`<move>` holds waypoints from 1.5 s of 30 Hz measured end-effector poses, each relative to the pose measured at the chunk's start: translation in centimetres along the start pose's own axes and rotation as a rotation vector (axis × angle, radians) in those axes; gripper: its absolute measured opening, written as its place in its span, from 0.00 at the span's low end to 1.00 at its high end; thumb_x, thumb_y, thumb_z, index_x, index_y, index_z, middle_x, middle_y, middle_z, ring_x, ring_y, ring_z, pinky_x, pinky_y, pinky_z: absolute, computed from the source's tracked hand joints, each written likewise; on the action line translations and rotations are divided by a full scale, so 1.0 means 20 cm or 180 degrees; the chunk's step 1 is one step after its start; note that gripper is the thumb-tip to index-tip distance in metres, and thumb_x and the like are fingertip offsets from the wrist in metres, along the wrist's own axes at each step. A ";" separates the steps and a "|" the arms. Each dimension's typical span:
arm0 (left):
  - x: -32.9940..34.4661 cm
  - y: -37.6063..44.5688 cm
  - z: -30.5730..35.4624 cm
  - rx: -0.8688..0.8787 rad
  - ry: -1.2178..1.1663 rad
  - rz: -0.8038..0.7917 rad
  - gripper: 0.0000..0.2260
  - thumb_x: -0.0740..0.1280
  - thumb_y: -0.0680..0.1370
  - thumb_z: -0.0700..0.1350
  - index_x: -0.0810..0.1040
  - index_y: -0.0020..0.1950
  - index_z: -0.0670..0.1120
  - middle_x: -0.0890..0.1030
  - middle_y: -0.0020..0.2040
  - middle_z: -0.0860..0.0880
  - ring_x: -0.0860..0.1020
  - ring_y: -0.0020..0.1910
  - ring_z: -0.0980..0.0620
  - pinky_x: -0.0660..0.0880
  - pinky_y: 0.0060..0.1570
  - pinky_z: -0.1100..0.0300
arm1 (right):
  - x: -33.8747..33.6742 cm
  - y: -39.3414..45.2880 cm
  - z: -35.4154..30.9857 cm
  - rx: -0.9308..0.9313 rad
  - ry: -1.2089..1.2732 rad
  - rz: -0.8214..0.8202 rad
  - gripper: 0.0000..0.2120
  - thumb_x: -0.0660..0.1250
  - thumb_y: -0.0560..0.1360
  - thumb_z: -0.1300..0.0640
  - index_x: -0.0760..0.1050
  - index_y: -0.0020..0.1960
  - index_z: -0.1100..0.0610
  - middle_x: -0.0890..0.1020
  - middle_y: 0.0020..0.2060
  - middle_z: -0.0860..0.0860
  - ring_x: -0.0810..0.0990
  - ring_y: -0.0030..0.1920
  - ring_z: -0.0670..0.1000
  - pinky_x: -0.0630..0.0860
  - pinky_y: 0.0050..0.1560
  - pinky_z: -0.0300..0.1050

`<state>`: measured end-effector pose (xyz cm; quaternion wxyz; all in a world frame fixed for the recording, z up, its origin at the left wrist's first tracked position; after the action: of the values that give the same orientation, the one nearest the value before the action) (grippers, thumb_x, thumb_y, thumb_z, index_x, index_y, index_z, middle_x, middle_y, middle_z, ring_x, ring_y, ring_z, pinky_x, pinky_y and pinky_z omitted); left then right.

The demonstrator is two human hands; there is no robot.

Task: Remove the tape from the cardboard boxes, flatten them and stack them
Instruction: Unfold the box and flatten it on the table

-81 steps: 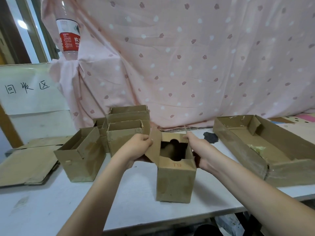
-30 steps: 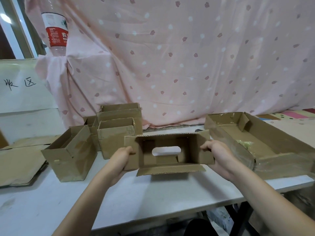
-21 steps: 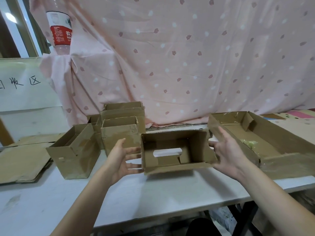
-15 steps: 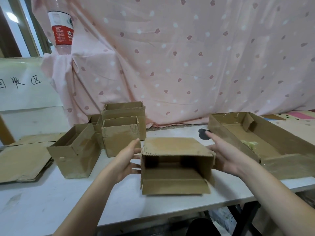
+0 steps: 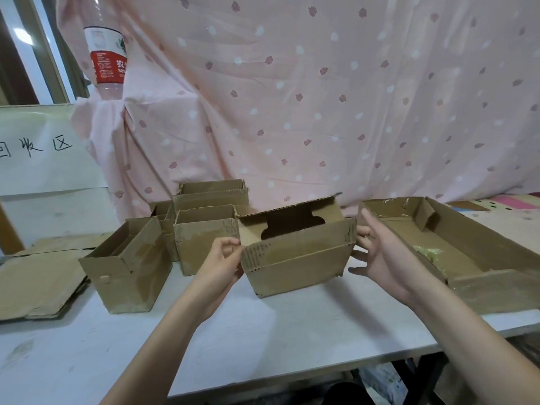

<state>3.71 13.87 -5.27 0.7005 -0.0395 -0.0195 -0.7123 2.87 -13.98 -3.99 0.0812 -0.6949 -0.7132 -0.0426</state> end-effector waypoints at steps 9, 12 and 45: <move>0.07 0.01 -0.04 0.0127 0.0942 -0.0607 0.42 0.82 0.63 0.36 0.65 0.70 0.51 0.72 0.65 0.53 0.80 0.58 0.50 0.81 0.47 0.60 | 0.00 -0.01 0.02 0.0087 -0.1028 0.0273 0.18 0.73 0.76 0.56 0.71 0.63 0.52 0.83 0.52 0.54 0.84 0.46 0.52 0.81 0.49 0.54; 0.11 0.00 -0.04 0.0229 0.1363 -0.0260 0.39 0.84 0.62 0.49 0.64 0.65 0.56 0.66 0.62 0.57 0.77 0.56 0.55 0.81 0.43 0.63 | 0.01 0.01 0.07 0.0257 -0.1181 0.0554 0.21 0.70 0.76 0.42 0.70 0.58 0.56 0.82 0.50 0.55 0.83 0.43 0.52 0.81 0.44 0.52; 0.08 -0.08 -0.20 0.0694 0.2687 -0.1178 0.13 0.60 0.82 0.58 0.84 0.56 0.63 0.77 0.64 0.65 0.72 0.56 0.72 0.68 0.44 0.75 | -0.20 0.02 0.23 0.1276 0.0570 0.0806 0.17 0.61 0.82 0.61 0.70 0.68 0.66 0.82 0.49 0.63 0.82 0.48 0.62 0.81 0.35 0.66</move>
<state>1.99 11.87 -9.10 0.5086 0.3314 0.1856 -0.7727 3.16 -17.19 -9.24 0.2849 -0.7421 -0.6047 0.0488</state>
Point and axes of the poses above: each hand's wrist, its own y-axis towards the middle knuckle, its own x-axis out of the palm, z = x × y, the point moved 7 cm from there along y, towards the middle knuckle
